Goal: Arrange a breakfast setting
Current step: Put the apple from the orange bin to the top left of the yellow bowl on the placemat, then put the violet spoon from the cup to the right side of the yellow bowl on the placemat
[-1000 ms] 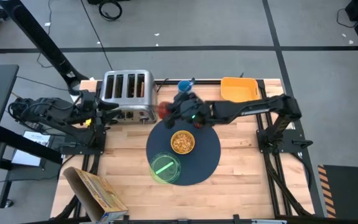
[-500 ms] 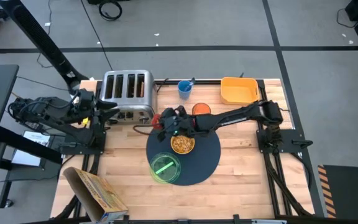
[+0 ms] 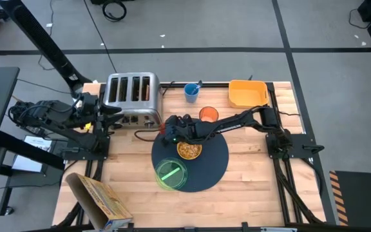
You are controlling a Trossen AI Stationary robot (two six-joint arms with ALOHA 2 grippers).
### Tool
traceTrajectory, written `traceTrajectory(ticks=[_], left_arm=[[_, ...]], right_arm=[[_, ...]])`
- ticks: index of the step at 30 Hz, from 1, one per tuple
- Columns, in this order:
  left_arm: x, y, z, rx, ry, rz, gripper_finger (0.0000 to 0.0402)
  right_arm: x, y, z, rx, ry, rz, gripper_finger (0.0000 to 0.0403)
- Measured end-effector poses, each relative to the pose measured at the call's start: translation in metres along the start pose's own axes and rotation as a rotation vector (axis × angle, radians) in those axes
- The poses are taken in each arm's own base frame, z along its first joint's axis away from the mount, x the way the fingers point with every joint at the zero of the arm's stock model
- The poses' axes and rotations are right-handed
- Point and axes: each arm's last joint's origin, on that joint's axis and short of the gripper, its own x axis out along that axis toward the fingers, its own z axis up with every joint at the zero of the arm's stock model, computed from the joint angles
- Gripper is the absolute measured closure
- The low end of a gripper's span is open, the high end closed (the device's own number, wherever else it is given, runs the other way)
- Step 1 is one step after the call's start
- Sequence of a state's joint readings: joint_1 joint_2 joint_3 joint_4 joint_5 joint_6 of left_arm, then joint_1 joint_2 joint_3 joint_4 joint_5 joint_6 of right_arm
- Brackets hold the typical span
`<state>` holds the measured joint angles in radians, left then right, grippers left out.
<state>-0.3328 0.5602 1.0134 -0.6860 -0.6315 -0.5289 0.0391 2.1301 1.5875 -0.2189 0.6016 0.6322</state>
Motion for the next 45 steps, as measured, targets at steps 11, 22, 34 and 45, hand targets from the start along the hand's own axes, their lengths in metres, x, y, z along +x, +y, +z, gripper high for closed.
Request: traceTrajectory(ticks=[11,22,34,45], left_arm=[[0.0,0.0,0.0,0.003,0.008,-0.008,0.0242],[0.0,0.0,-0.001,0.006,0.012,-0.008,0.0242],[0.0,0.0,-0.001,0.017,0.012,-0.008,0.0242],[0.0,0.0,-0.001,0.026,0.011,-0.008,0.0242]], right_arm=[[0.008,-0.006,-0.005,0.014,0.043,-0.017,0.0389],[0.008,-0.007,-0.006,0.027,0.052,-0.018,0.0338],[-0.003,-0.009,0.005,0.025,0.043,-0.014,0.0282],[-0.039,-0.015,0.042,0.065,-0.032,0.033,0.0243]])
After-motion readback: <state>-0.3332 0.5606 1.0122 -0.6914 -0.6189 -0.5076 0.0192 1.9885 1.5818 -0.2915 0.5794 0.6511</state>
